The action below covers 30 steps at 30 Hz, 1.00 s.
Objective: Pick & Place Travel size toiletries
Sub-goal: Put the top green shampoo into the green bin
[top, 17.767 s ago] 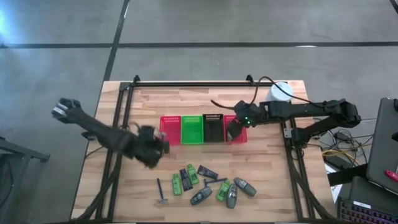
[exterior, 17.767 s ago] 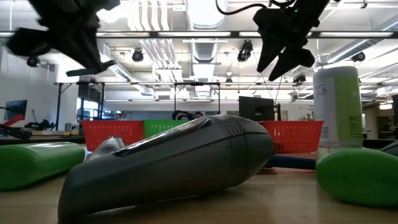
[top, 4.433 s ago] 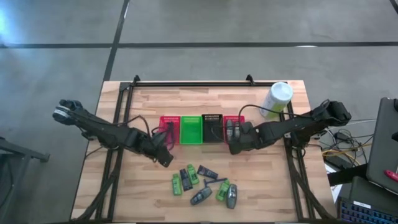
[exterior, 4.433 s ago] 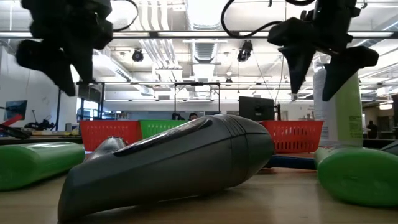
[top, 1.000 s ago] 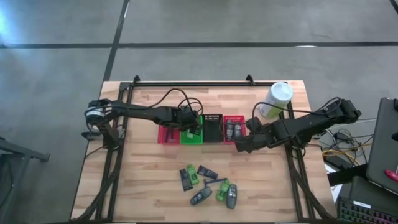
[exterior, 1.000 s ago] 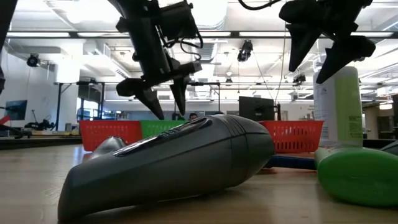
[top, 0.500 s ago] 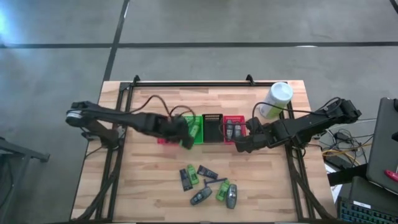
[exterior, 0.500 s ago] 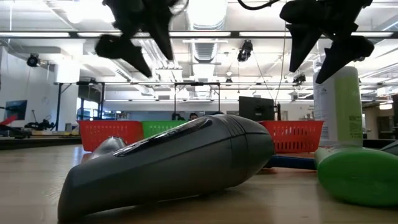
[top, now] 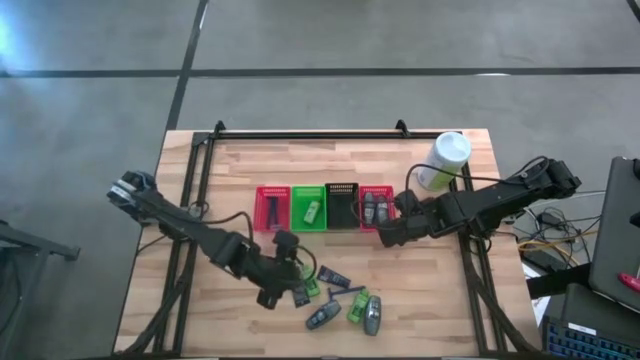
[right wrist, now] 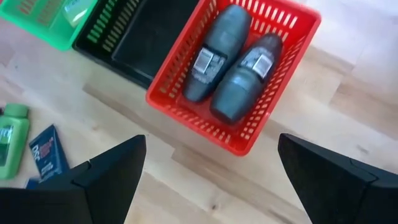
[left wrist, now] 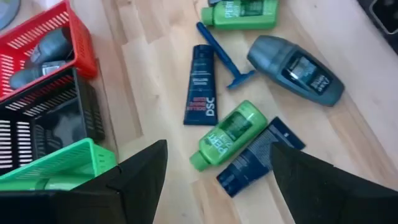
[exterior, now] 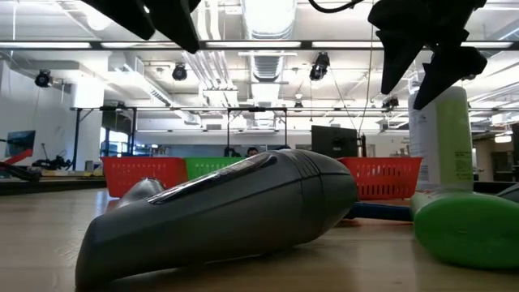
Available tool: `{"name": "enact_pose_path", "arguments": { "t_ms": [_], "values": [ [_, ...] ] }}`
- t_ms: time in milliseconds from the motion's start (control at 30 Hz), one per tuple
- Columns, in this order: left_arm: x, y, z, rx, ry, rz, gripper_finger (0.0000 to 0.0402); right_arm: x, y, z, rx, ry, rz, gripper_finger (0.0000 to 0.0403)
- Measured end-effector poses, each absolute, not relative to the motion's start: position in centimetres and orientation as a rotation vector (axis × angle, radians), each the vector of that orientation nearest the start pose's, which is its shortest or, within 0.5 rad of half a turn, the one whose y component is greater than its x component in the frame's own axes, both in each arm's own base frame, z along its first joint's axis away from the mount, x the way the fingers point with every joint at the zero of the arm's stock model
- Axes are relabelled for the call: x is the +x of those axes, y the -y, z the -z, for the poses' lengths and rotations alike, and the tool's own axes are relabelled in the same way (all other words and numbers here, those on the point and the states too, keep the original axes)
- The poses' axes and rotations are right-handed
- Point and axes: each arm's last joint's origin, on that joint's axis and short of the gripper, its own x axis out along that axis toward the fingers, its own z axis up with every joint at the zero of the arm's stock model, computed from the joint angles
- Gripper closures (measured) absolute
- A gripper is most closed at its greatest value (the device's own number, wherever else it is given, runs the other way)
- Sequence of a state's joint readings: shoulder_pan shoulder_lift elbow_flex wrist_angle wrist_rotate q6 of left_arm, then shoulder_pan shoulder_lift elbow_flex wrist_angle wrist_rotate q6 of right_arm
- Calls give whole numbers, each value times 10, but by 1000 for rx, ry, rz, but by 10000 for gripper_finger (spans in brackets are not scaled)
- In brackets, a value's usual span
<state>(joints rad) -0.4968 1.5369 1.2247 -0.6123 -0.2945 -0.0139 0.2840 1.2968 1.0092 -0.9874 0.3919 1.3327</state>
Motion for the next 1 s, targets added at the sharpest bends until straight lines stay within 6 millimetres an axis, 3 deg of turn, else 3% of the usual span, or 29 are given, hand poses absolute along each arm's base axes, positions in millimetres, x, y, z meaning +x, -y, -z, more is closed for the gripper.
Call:
{"name": "enact_pose_path", "arguments": {
  "t_ms": [100, 367, 700, 1000],
  "values": [
    [287, 142, -273, 390, -854, 196, 115, 222, -54, -255, 761, -931, 813, 39],
    [299, 132, -260, 678, -865, 433, 115, 217, -55, -263, 777, -890, 806, 39],
    [329, 110, -234, 644, -863, 603, 145, 198, -49, -288, 897, -746, 799, 39],
    [347, 109, -199, 701, -883, 723, 158, 196, -48, -289, 930, -729, 808, 39]
  ]
}}
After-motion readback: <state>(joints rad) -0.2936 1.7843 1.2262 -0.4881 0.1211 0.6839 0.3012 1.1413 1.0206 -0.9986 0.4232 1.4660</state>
